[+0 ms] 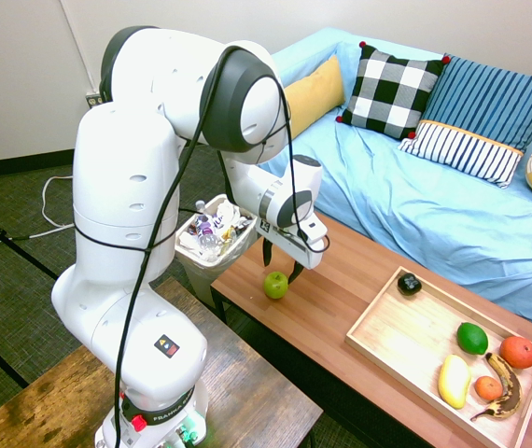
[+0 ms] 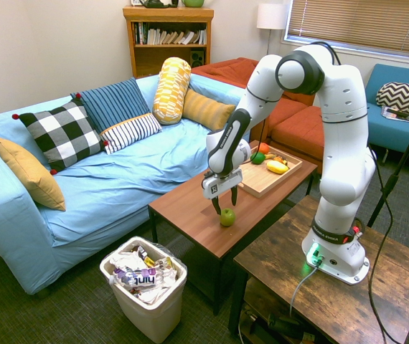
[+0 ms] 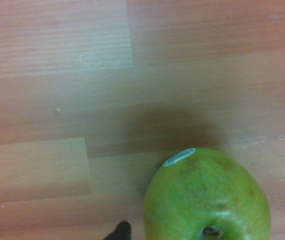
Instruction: Put the apple in the tray
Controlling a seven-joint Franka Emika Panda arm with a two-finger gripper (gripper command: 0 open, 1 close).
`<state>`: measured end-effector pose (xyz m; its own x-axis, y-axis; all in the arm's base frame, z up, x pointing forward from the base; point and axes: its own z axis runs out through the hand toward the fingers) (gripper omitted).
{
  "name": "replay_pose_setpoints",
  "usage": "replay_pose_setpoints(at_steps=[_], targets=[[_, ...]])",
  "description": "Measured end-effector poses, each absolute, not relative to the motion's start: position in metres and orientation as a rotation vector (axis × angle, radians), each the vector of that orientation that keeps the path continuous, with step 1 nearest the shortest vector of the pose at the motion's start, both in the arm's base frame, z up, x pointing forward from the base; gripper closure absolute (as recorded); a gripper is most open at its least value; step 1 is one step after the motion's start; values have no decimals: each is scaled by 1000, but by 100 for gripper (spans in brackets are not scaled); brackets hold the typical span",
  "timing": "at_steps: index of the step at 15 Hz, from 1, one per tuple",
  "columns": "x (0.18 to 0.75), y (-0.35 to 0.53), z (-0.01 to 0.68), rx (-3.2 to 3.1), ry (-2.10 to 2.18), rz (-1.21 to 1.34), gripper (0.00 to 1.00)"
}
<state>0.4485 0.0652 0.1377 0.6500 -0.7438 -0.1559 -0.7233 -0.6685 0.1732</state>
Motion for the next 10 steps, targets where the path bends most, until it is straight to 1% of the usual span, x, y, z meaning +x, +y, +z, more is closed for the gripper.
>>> replay_pose_setpoints(at_steps=[4,5,10], targets=[[444,69,107,2730,-1220,-391,0],[443,69,102,2724,-1218,-402,100],[445,67,87,2718,-1244,-396,100]])
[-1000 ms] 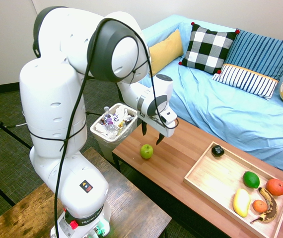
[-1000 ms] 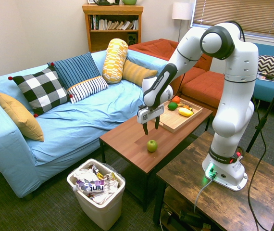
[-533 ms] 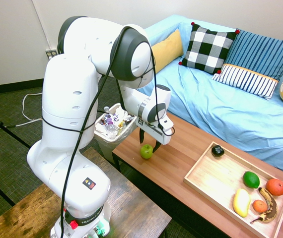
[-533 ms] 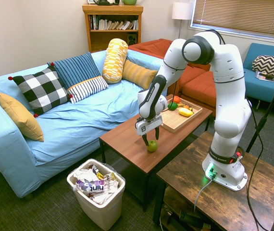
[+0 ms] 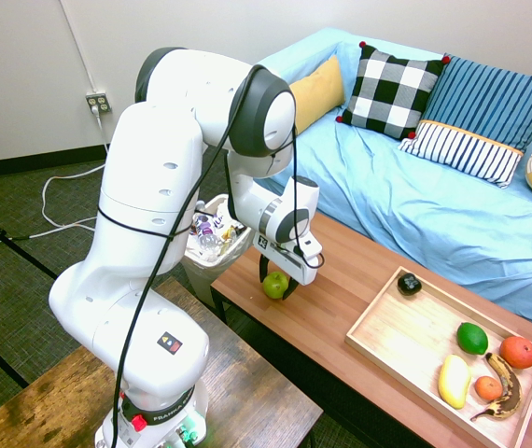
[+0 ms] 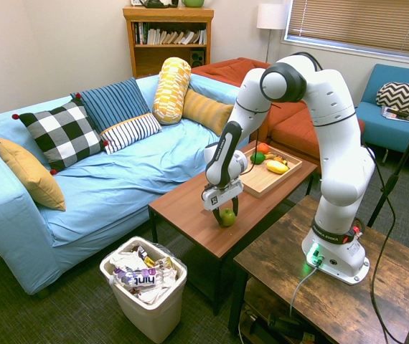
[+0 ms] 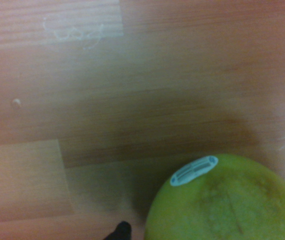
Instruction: Put the apple in the tray
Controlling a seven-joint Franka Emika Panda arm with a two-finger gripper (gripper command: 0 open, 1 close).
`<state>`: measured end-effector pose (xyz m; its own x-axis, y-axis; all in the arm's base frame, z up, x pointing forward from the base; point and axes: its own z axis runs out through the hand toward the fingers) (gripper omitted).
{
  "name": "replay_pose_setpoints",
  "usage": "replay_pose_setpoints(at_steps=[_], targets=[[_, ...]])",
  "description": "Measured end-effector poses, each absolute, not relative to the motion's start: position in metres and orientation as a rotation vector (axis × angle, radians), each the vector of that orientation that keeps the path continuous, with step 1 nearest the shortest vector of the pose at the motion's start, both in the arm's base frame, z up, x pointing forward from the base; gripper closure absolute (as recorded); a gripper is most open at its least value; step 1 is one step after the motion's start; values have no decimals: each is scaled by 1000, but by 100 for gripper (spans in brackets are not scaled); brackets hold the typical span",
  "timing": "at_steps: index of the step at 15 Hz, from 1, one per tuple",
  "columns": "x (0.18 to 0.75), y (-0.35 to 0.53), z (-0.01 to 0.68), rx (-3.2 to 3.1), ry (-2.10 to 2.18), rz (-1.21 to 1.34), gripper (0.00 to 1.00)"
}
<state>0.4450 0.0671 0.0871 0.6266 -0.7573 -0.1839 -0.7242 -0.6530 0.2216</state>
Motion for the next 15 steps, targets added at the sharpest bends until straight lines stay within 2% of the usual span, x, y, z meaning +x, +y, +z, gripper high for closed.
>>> replay_pose_setpoints(at_steps=[5,8,12,15], targets=[[449,67,89,2725,-1266,-377,100],[471,51,119,2750,-1308,-290,100],[513,-24,208,2738,-1478,-148,100],[522,-108,241,2663,-1650,-71,100]])
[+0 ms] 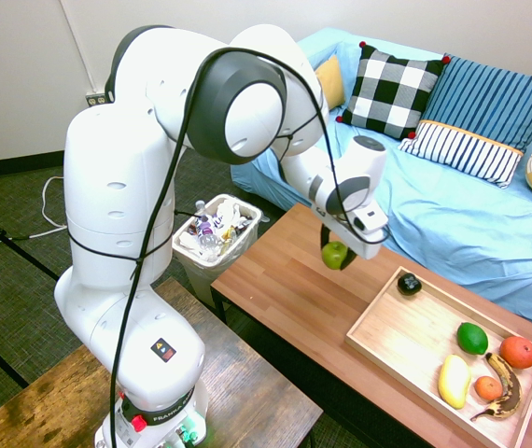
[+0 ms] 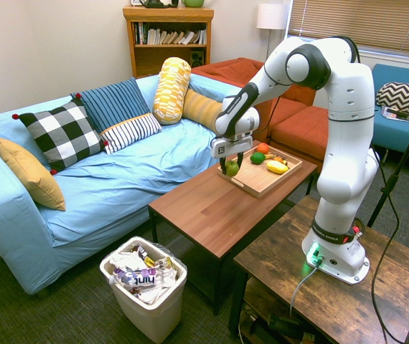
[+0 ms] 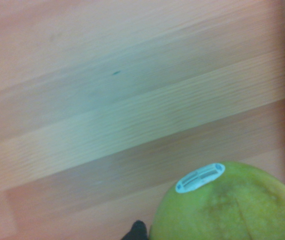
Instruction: Put the apple in the tray
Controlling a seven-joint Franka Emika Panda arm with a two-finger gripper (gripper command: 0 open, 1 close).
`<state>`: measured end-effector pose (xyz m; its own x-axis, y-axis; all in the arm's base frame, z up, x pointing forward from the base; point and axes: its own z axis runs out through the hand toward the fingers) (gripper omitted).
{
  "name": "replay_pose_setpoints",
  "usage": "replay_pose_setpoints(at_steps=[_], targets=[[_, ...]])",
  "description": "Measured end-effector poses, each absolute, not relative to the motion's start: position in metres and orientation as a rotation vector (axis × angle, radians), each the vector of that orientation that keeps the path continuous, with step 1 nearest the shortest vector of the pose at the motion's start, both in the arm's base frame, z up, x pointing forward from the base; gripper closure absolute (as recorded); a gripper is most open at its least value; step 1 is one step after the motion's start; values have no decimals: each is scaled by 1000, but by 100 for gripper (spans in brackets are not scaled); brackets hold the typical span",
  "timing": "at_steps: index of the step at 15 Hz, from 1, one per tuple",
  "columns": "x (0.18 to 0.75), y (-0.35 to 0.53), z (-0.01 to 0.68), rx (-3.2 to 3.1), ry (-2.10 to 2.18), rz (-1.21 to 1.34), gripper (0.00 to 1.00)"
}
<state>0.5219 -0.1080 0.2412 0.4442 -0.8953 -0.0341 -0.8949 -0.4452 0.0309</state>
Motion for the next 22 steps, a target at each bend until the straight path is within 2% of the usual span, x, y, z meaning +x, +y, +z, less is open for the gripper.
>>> replay_pose_setpoints(at_steps=[4,10,18,19,22], targets=[[520,-208,236,2518,-1856,-33,100],[521,-318,172,2322,-2048,-54,100],[541,-326,112,2306,-2057,-109,100],[542,-325,108,2306,-2056,-114,0],[547,-325,108,2314,-2056,-119,0]])
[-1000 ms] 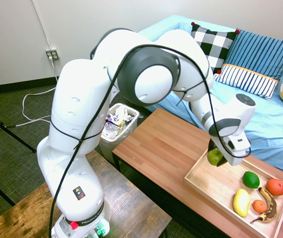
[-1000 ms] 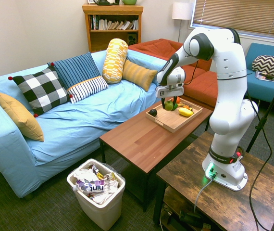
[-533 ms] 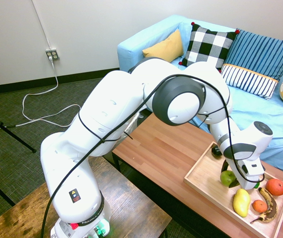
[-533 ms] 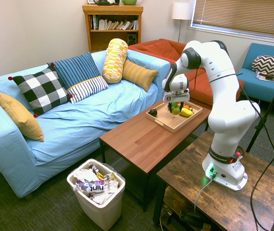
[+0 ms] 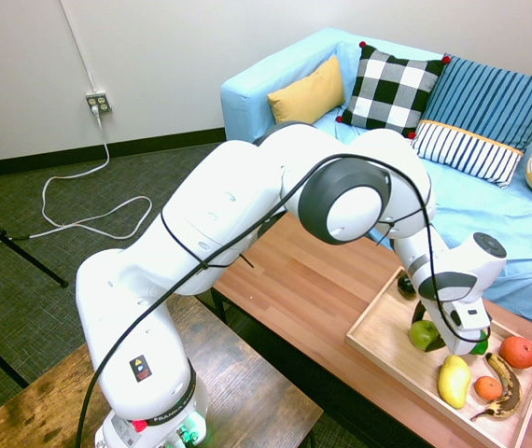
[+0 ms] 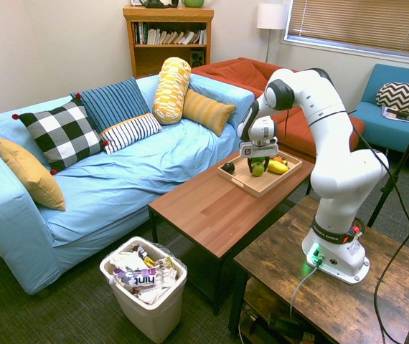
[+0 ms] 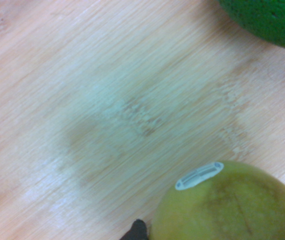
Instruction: Put the apple in the tray
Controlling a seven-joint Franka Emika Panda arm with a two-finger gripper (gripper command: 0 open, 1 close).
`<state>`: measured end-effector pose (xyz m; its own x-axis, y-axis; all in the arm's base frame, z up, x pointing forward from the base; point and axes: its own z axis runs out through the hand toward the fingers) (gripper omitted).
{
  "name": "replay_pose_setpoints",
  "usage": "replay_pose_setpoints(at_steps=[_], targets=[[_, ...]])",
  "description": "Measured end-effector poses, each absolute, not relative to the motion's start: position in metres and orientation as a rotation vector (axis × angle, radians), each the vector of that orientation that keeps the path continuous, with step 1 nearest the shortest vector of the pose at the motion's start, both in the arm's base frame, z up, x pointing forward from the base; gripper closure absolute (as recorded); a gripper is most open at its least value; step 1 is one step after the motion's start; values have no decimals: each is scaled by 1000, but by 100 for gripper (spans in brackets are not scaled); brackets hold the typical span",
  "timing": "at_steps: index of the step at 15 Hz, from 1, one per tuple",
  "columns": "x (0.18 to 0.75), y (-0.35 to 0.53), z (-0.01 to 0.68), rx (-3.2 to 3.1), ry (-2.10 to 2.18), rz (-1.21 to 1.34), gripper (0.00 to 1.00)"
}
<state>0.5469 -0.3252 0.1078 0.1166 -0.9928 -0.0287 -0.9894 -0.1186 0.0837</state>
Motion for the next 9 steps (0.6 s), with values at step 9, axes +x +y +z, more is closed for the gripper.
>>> replay_pose_setpoints(at_steps=[9], targets=[[555,-324,126,2387,-2026,-98,0]])
